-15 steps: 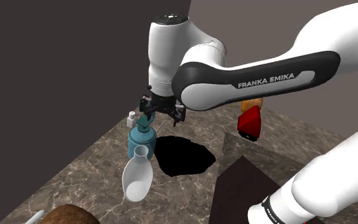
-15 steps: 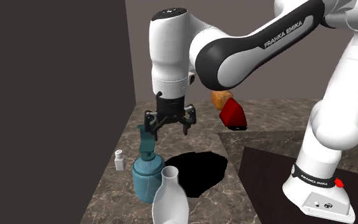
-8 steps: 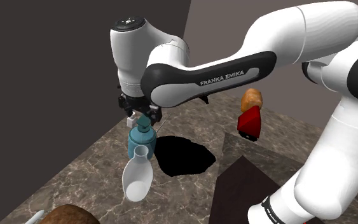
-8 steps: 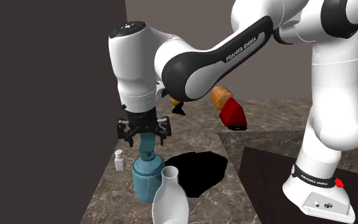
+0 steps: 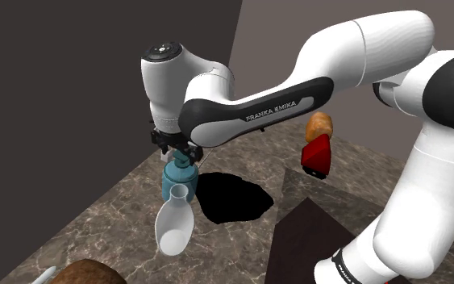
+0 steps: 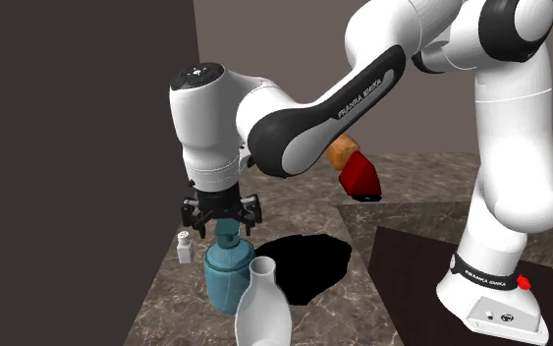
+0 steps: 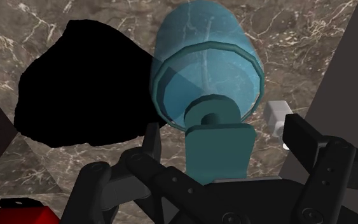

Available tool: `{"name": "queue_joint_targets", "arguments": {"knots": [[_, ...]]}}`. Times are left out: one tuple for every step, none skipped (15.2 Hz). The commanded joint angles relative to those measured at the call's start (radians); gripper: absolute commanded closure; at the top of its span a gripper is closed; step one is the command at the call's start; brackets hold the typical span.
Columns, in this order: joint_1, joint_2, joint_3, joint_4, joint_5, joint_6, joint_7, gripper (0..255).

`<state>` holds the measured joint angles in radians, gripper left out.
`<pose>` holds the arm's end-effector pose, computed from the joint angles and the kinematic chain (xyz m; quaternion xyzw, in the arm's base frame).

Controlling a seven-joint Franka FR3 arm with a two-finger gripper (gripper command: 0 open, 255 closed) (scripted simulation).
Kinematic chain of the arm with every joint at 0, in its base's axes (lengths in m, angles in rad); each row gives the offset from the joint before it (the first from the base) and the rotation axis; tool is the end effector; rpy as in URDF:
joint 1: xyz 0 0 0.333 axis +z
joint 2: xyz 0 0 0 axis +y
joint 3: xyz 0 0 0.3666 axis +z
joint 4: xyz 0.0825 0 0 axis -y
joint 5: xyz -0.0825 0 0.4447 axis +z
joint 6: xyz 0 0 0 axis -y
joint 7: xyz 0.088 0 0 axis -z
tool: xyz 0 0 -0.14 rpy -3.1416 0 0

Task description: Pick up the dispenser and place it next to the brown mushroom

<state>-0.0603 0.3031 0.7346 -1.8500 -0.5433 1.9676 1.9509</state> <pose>0.5697 0.3590 0.3797 0.8550 -0.4966 0.1273 0.0779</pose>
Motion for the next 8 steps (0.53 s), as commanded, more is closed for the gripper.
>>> {"name": "queue_joint_targets", "arguments": {"knots": [[-0.001, -0.001, 0.0, -0.004, -0.001, 0.004, 0.001, 0], [-0.001, -0.001, 0.0, -0.004, -0.001, 0.004, 0.001, 0], [-0.001, -0.001, 0.0, -0.004, -0.001, 0.004, 0.001, 0], [-0.001, -0.001, 0.0, -0.004, -0.001, 0.004, 0.001, 0], [-0.001, -0.001, 0.0, -0.004, -0.001, 0.004, 0.001, 0], [-0.001, -0.001, 0.0, -0.004, -0.001, 0.004, 0.001, 0], [-0.001, -0.001, 0.0, -0.004, -0.001, 0.004, 0.001, 255], [-0.001, -0.001, 0.0, -0.004, -0.001, 0.004, 0.001, 255]]}}
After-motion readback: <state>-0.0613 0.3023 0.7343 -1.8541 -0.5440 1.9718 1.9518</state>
